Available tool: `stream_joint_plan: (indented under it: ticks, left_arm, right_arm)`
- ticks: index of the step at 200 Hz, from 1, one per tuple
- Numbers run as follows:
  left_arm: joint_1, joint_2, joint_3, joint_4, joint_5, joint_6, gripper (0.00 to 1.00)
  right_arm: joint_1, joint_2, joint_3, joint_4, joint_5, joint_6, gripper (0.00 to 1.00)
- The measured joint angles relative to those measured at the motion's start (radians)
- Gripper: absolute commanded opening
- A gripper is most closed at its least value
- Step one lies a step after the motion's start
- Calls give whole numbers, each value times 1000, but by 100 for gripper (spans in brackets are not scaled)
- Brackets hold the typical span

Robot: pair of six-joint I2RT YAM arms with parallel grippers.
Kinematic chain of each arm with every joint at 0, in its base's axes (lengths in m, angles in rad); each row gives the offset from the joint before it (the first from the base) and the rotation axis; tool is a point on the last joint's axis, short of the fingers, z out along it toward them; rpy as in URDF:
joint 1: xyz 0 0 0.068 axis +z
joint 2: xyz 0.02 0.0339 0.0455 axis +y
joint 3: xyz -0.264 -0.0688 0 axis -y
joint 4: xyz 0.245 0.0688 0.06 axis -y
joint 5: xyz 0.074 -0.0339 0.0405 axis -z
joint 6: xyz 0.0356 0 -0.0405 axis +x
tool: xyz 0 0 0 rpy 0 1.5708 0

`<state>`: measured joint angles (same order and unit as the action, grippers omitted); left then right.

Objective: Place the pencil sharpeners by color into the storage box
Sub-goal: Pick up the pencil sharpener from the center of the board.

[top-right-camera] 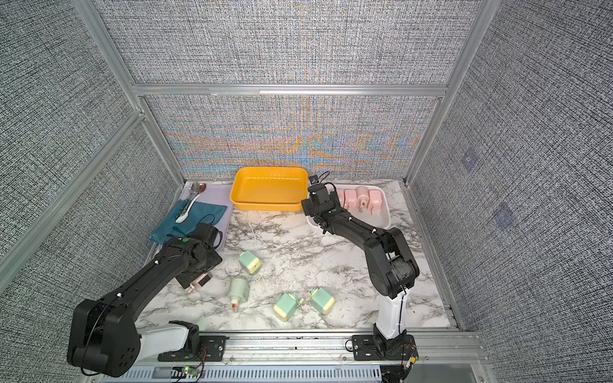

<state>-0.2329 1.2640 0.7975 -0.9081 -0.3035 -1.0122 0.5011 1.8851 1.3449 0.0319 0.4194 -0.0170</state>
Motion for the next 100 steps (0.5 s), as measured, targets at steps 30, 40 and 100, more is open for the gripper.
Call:
stream_joint_plan:
  ticks: [30, 40, 100]
  left_arm:
    - [21, 2, -58, 68, 55, 48, 98]
    - [21, 11, -67, 83, 69, 64, 97]
    - [23, 13, -95, 148, 42, 130, 91]
  right_arm:
    - [9, 2, 0, -3, 18, -8, 99]
    - [11, 6, 3, -6, 20, -8, 99]
    - [36, 30, 22, -19, 31, -12, 99]
